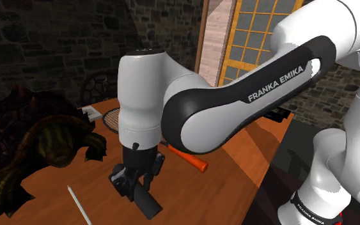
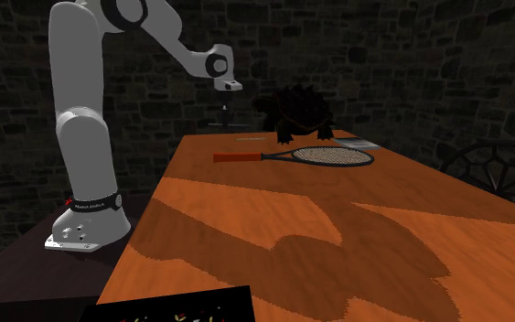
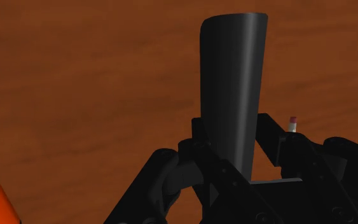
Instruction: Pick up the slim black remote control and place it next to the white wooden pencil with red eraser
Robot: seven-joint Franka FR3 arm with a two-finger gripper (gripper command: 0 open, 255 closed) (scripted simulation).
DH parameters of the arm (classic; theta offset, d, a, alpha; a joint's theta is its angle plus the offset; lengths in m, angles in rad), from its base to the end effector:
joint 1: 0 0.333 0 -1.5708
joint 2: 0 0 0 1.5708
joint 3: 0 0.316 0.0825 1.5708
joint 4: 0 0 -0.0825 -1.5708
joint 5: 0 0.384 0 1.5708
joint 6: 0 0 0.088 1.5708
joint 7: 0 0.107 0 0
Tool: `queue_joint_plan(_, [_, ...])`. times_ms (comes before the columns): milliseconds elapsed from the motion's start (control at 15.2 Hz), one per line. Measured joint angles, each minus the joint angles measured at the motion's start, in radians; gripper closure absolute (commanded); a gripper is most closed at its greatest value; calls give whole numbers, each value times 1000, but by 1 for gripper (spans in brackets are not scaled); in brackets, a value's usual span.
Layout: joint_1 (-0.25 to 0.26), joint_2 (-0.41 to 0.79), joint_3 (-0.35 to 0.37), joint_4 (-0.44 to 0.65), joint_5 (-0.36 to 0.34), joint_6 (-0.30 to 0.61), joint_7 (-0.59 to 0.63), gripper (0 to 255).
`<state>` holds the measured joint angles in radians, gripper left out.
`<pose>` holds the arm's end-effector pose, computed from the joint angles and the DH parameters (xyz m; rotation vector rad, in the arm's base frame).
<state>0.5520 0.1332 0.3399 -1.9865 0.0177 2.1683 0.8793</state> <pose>0.3718 0.4541 0.4071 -3.0608 0.0015 0.0158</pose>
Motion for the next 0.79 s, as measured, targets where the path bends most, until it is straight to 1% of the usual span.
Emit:
queue_joint_plan(198, [44,30,26,31,-22,0,78,255])
queue_joint_plan(462, [107,101,52,114,-64,-15,184,255])
queue_joint_plan(528, [129,128,59,152,-79,-27,217,255])
queue_joint_plan(660, [147,149,63,175,-91,-30,243,255])
queue_joint_plan(792, [153,160,63,167,-98,-12,254,255])
